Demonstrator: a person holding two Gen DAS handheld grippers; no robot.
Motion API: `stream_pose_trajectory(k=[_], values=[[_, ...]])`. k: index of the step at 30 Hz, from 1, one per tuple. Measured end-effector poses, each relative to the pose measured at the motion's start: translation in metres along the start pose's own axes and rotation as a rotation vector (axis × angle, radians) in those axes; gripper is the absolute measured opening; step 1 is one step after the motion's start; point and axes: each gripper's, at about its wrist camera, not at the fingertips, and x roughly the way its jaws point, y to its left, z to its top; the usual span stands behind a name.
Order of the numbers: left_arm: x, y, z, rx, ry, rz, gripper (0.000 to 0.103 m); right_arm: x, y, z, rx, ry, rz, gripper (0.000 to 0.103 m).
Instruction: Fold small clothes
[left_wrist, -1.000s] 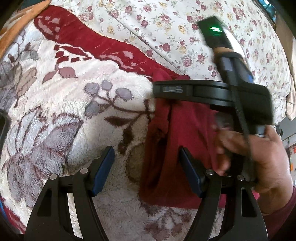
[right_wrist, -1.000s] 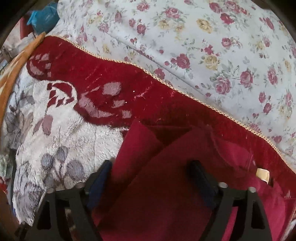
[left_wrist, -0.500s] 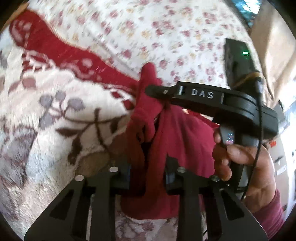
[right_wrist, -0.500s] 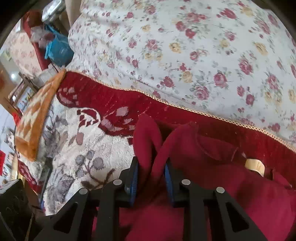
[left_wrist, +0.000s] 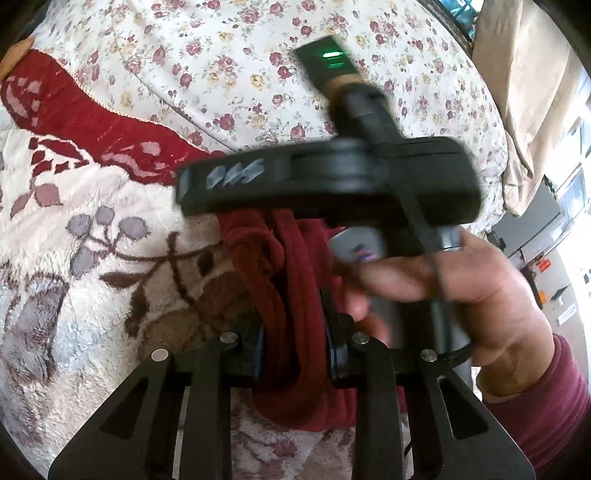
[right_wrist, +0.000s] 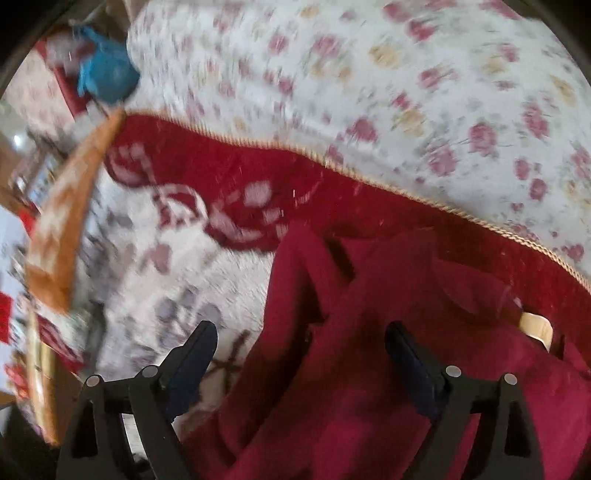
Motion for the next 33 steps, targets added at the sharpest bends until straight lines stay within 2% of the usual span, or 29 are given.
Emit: stream_pose_trajectory(k=[2,3,4,5,7,8,9,10,12,13,14,16,22,29,33], values=[[0.002,0.0,-0.002,-0.002,0.009,0.007,0.024,0.011,0.004,-0.001,-0.032,0.015,-0.058,0.087],[0.004,0.001,-0.002,-0.007,0.016,0.011,0.024,0.012,0.004,-0.004,-0.046,0.001,-0.092,0.07],[0.007,0.002,-0.002,-0.015,0.026,0.013,0.024,0.011,0.003,-0.006,-0.051,-0.013,-0.117,0.059],[0.007,0.004,-0.002,-0.019,0.031,0.014,0.024,0.009,-0.001,-0.008,-0.046,-0.029,-0.11,0.057],[0.014,0.003,-0.002,-0.017,0.045,0.025,0.027,-0.001,-0.013,-0.012,-0.014,-0.064,-0.059,0.043],[0.018,0.002,-0.002,-0.012,0.051,0.045,0.038,-0.006,-0.019,-0.014,0.005,-0.081,-0.027,0.041],[0.023,0.0,-0.003,-0.006,0.062,0.063,0.042,-0.012,-0.026,-0.016,0.026,-0.099,0.009,0.037],[0.025,0.0,-0.004,-0.004,0.067,0.071,0.042,-0.017,-0.029,-0.019,0.04,-0.115,0.033,0.033],[0.026,-0.003,-0.006,0.001,0.062,0.075,0.042,-0.026,-0.035,-0.023,0.059,-0.144,0.067,0.029],[0.024,-0.004,-0.008,0.002,0.053,0.067,0.039,-0.03,-0.039,-0.026,0.07,-0.157,0.084,0.028],[0.02,-0.005,-0.006,0.005,0.042,0.048,0.031,-0.034,-0.042,-0.029,0.08,-0.169,0.098,0.027],[0.009,-0.014,-0.005,0.002,0.009,0.04,0.027,-0.042,-0.046,-0.034,0.095,-0.191,0.12,0.024],[-0.009,-0.069,-0.004,0.074,-0.019,-0.002,0.02,-0.091,-0.065,-0.049,0.119,-0.278,0.172,0.021],[0.006,-0.151,-0.008,0.202,0.007,-0.055,0.019,-0.17,-0.107,-0.08,0.133,-0.37,0.127,0.021],[0.024,-0.184,-0.011,0.244,0.032,-0.076,0.019,-0.195,-0.141,-0.104,0.18,-0.401,0.102,0.021]])
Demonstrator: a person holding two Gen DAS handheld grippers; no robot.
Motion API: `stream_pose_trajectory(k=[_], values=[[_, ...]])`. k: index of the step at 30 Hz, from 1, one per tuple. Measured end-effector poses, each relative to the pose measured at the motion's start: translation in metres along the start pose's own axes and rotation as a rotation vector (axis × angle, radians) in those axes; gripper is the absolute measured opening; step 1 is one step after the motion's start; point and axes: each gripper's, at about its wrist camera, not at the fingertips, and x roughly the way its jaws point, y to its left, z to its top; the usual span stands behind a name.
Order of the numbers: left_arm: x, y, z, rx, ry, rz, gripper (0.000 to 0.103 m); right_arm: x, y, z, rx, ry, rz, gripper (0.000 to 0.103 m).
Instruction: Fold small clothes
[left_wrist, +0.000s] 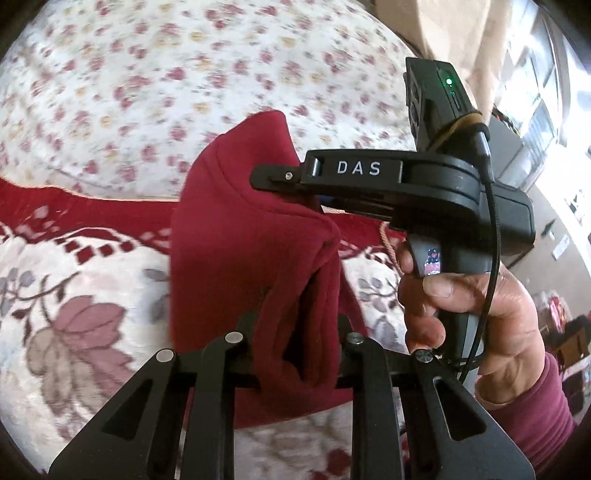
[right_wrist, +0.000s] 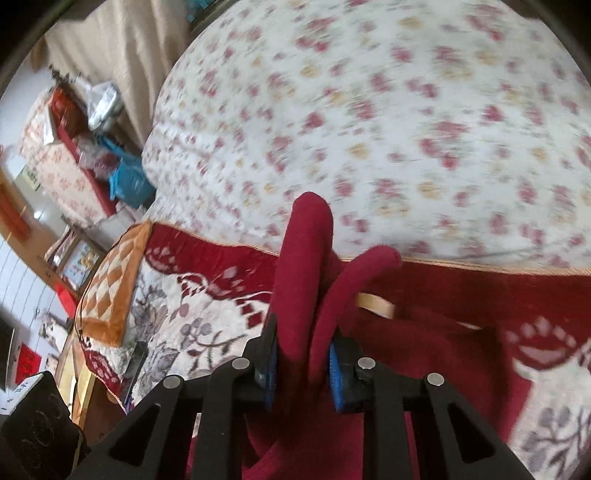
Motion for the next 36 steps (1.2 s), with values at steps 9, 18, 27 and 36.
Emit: stream_pose_trajectory(k=[9,18,27,36], values=[[0.029,-0.042,-0.008,0.066,0.061,0.012,0.019,-0.032,-0.058,-0.02,0.082,-0.021,-0.031,0.02],[0.053,-0.067,-0.015,0.092,0.105,0.013,0.019,-0.044,-0.093,-0.035,0.136,-0.021,-0.043,0.02],[0.097,-0.079,-0.027,0.085,0.19,0.031,0.019,-0.024,-0.127,-0.048,0.163,0.024,-0.147,0.02],[0.066,-0.065,-0.037,0.076,0.277,-0.115,0.047,-0.026,-0.153,-0.062,0.269,0.041,-0.209,0.036]])
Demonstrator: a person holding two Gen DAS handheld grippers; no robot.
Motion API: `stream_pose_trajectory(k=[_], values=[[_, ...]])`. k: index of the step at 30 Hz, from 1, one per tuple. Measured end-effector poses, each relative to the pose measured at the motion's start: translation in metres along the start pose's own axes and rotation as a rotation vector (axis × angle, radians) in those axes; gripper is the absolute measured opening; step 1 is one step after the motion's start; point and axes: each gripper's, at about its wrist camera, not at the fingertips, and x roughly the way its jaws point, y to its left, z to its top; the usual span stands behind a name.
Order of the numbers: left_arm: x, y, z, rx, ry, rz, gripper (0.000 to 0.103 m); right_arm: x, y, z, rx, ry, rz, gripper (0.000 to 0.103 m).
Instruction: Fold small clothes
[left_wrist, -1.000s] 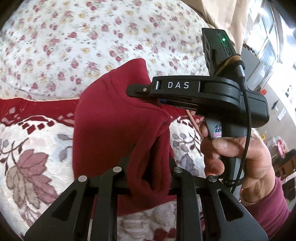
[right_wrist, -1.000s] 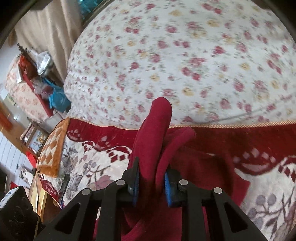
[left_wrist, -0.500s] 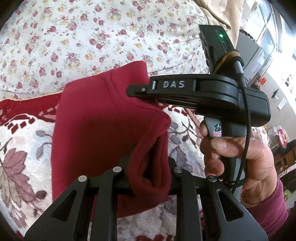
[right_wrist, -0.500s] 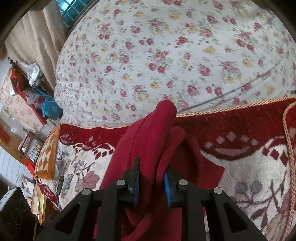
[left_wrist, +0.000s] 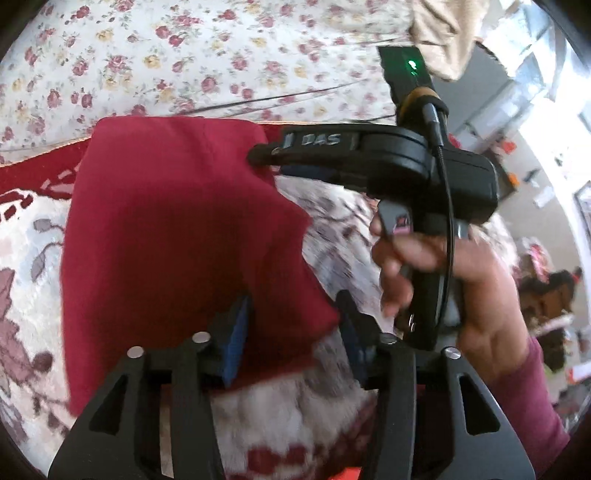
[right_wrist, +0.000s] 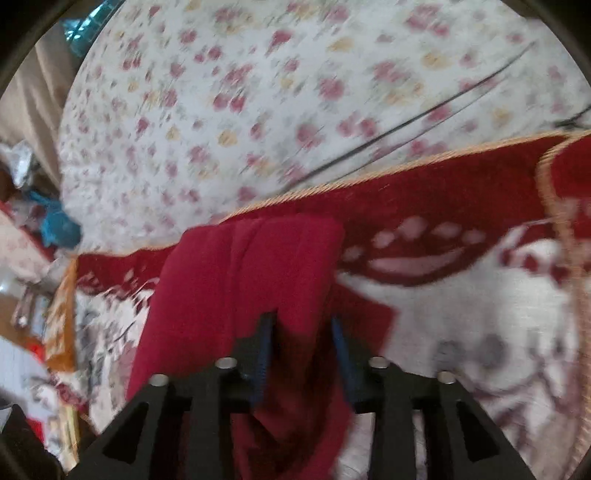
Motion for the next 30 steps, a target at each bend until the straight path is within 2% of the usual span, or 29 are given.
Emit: stream_pose_trajectory(k=[2,4,6,9,12,14,16,19,23,24,26,28,30], values=[[-0.017,0.003,-0.005,0.027,-0.018,0.016,0.048,-0.02,0.003,-0.003,-0.002,-0.022,0.0,0.037],[-0.034,0.013,-0.01,0.056,-0.061,0.08,0.05,-0.039,0.012,-0.008,-0.021,-0.041,0.042,0.037],[-0.043,0.027,-0.011,0.069,-0.095,0.175,0.051,-0.054,0.037,-0.015,-0.111,-0.057,0.057,0.037],[-0.043,0.053,-0.013,0.024,-0.098,0.243,0.051,-0.055,0.071,-0.035,-0.236,-0.037,0.061,0.036],[-0.033,0.075,-0.021,-0.021,-0.072,0.253,0.051,-0.042,0.085,-0.066,-0.329,0.02,-0.037,0.036],[-0.027,0.082,-0.029,-0.025,-0.059,0.25,0.051,-0.033,0.077,-0.086,-0.321,0.071,-0.065,0.035],[-0.023,0.089,-0.036,-0.031,-0.059,0.234,0.051,-0.027,0.067,-0.106,-0.308,0.117,-0.048,0.032],[-0.023,0.088,-0.032,-0.022,-0.082,0.231,0.052,-0.036,0.068,-0.114,-0.308,0.096,-0.043,0.032],[-0.026,0.086,-0.028,0.014,-0.116,0.257,0.052,-0.066,0.056,-0.099,-0.142,0.0,0.057,0.032],[-0.025,0.086,-0.027,0.014,-0.119,0.258,0.052,-0.069,0.054,-0.097,-0.121,-0.021,0.056,0.033],[-0.025,0.086,-0.027,0.01,-0.123,0.256,0.052,-0.066,0.056,-0.089,-0.11,-0.044,-0.007,0.037],[-0.027,0.086,-0.027,0.017,-0.131,0.26,0.052,-0.056,0.059,-0.08,-0.121,-0.03,-0.095,0.037],[-0.028,0.085,-0.026,0.026,-0.144,0.27,0.052,-0.048,0.06,-0.074,-0.134,-0.027,-0.114,0.037]])
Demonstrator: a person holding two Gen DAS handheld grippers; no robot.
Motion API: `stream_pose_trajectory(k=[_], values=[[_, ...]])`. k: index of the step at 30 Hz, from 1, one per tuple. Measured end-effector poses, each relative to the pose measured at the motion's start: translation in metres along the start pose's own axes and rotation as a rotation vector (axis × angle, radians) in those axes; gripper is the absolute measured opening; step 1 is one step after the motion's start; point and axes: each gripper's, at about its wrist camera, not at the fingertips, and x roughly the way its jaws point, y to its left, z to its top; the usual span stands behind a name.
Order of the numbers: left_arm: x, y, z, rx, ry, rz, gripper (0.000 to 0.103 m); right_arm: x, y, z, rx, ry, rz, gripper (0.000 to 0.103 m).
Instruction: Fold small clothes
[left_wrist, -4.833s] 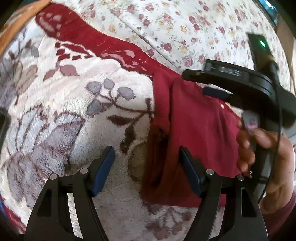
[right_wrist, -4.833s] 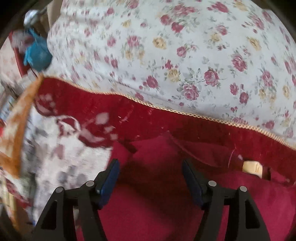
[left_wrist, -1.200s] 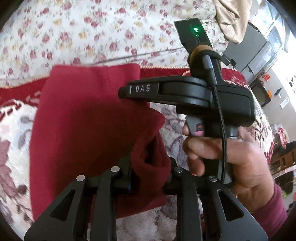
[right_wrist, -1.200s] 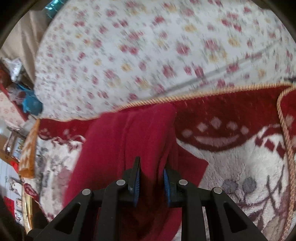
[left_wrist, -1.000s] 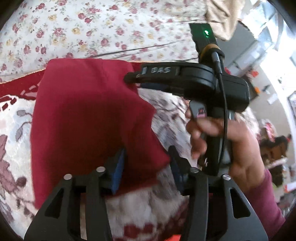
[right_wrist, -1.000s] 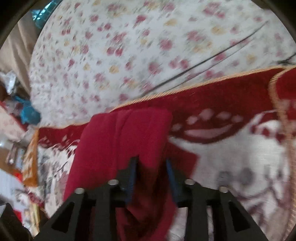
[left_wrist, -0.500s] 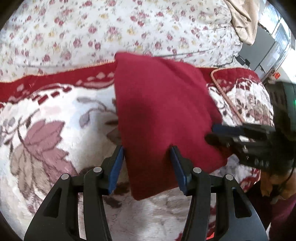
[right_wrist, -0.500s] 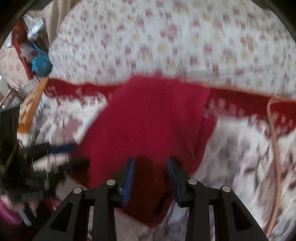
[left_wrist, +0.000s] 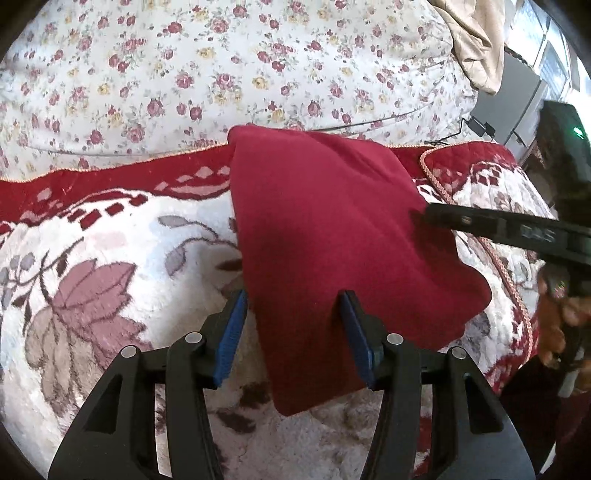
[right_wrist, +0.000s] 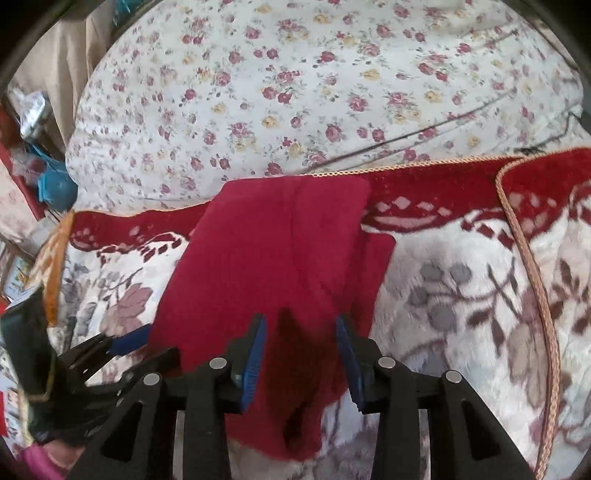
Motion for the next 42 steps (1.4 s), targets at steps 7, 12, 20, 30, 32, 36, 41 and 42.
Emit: stream_pose_trajectory(k=[7,12,20,30,32,36,41,42], values=[[0.004,0.003,0.0,-0.012,0.002,-0.01,0.052,0.032,-0.009,0.005,0.06,0.02,-0.03,0.046],[0.005,0.006,0.002,-0.031,0.004,-0.031,0.052,0.027,-0.004,-0.005,-0.012,-0.004,-0.008,0.035],[-0.002,0.017,0.005,-0.074,-0.026,-0.046,0.052,0.024,-0.002,-0.019,-0.046,0.035,-0.029,0.026],[0.003,0.023,0.008,-0.119,-0.028,-0.052,0.061,0.01,-0.023,-0.014,0.056,-0.071,-0.013,0.067],[0.005,0.024,0.009,-0.129,-0.025,-0.058,0.061,0.015,-0.025,-0.011,0.058,-0.076,-0.005,0.068],[0.005,0.024,0.009,-0.129,-0.024,-0.059,0.061,0.037,-0.033,-0.009,0.119,-0.04,0.063,0.071],[0.009,0.026,0.009,-0.13,-0.02,-0.061,0.064,0.053,-0.036,-0.007,0.112,-0.02,0.03,0.082],[0.009,0.026,0.008,-0.133,-0.019,-0.062,0.065,0.055,-0.041,-0.009,0.159,-0.009,0.043,0.085]])
